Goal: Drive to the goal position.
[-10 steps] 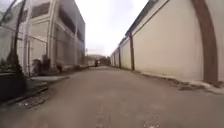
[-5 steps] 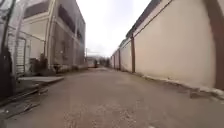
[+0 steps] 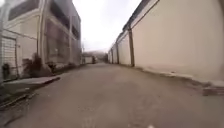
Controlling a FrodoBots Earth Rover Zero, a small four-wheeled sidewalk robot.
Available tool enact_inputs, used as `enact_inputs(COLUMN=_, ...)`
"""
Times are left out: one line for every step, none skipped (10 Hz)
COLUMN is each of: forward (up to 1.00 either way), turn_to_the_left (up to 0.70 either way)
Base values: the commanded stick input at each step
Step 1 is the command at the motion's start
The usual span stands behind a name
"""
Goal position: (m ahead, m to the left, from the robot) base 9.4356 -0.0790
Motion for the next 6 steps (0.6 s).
enact_inputs(forward=0.70, turn_to_the_left=0.00)
enact_inputs(forward=0.70, turn_to_the_left=0.00)
enact_inputs(forward=0.70, turn_to_the_left=0.00)
enact_inputs(forward=0.70, turn_to_the_left=0.00)
enact_inputs(forward=0.70, turn_to_the_left=0.06)
enact_inputs(forward=0.70, turn_to_the_left=0.14)
